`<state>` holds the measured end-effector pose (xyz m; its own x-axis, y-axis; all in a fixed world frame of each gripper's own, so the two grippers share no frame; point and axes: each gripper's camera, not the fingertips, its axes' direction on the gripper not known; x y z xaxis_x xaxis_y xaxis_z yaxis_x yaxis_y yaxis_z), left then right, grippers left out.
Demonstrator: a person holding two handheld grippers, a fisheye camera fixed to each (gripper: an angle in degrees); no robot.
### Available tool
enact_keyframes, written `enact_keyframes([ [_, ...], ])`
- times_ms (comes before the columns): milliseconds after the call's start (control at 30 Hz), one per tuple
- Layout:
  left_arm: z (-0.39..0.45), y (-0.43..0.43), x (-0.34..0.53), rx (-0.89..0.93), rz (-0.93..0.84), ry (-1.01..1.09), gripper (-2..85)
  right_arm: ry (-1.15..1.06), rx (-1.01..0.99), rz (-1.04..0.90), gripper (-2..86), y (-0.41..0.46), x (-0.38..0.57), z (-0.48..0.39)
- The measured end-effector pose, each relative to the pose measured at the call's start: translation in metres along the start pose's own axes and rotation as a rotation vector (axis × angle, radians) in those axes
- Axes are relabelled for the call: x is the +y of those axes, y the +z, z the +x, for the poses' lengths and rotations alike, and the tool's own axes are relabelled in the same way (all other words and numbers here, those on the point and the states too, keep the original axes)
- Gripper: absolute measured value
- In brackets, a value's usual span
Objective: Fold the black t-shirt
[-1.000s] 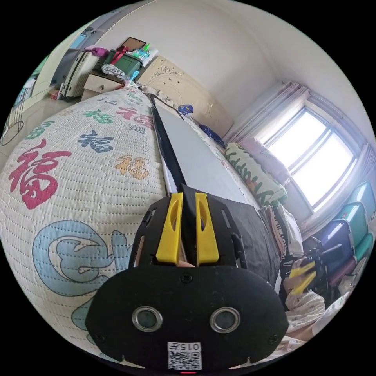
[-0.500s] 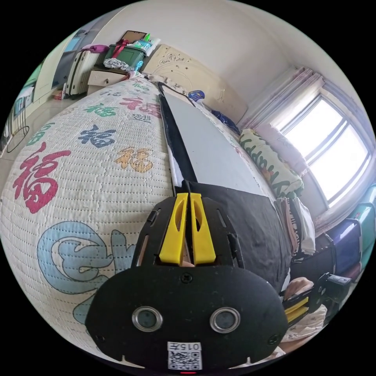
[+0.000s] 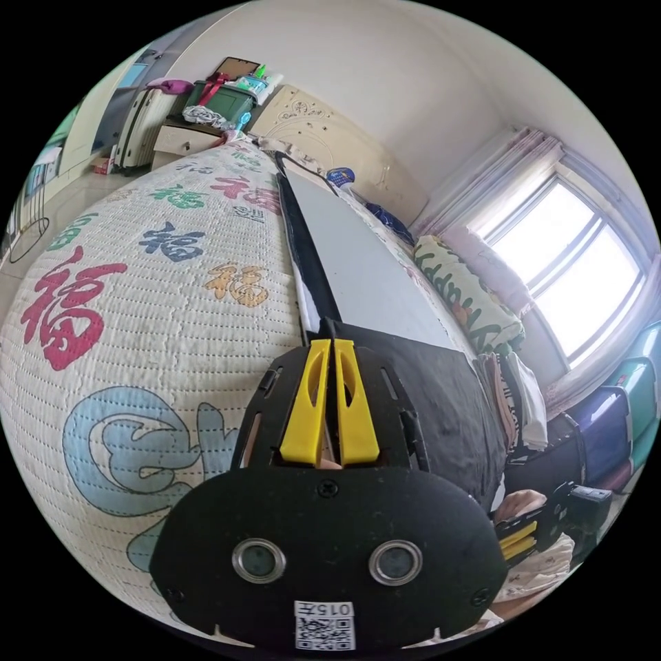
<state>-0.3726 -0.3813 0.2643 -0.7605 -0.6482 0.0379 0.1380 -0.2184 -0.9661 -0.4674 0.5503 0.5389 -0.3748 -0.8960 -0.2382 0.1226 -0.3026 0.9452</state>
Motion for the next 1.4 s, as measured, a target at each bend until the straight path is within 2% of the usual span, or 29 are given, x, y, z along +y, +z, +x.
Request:
enact_keyframes([
  [133, -0.051, -0.006, 0.015, -0.048, -0.024, 0.002, -0.7, -0.023, -0.032, 0.03, 0.3, -0.019, 0.039, 0.007],
  [233, -0.086, -0.019, 0.035, -0.112, -0.021, 0.048, -0.5, -0.034, -0.132, 0.017, 0.0, -0.021, 0.061, 0.022],
  [333, -0.124, -0.053, 0.069, -0.137, 0.052, 0.119, 0.0, -0.013, -0.182, 0.038, 0.6, -0.038, 0.086, 0.042],
  [433, -0.16, -0.116, 0.117, -0.125, 0.186, 0.27, 1.5, 0.017, -0.146, 0.134, 4.4, -0.1, 0.135, 0.055],
  [500, -0.173, -0.168, 0.165, 0.033, 0.246, 0.579, 4.7, 0.042, -0.071, 0.197, 6.8, -0.15, 0.189, 0.058],
  [533, -0.177, -0.18, 0.181, 0.102, 0.243, 0.669, 5.4, 0.039, -0.045, 0.206, 7.2, -0.159, 0.204, 0.056],
  [600, -0.197, -0.213, 0.248, 0.397, 0.132, 1.057, 7.3, 0.025, 0.03, 0.188, 8.2, -0.177, 0.255, 0.049],
  [667, -0.217, -0.231, 0.292, 0.54, 0.005, 1.264, 7.9, 0.035, 0.048, 0.149, 9.0, -0.181, 0.279, 0.05],
  [700, -0.231, -0.241, 0.315, 0.542, -0.048, 1.354, 8.2, 0.048, 0.04, 0.142, 9.3, -0.185, 0.288, 0.053],
  [867, -0.318, -0.292, 0.376, 0.514, -0.036, 1.463, 9.4, 0.066, -0.03, 0.125, 9.3, -0.195, 0.279, 0.07],
  [967, -0.375, -0.303, 0.408, 0.432, -0.081, 1.507, 9.0, 0.035, -0.021, 0.113, 8.6, -0.204, 0.255, 0.066],
  [1033, -0.403, -0.303, 0.414, 0.401, -0.138, 1.51, 8.5, 0.027, 0.009, 0.09, 8.2, -0.207, 0.238, 0.065],
  [1200, -0.476, -0.279, 0.432, 0.319, -0.41, 1.557, 3.0, 0.033, 0.018, 0.027, 5.9, -0.224, 0.195, 0.072],
  [1400, -0.578, -0.316, 0.434, 0.328, -0.337, 1.576, 0.5, -0.006, 0.008, 0.026, 1.2, -0.278, 0.158, 0.068],
])
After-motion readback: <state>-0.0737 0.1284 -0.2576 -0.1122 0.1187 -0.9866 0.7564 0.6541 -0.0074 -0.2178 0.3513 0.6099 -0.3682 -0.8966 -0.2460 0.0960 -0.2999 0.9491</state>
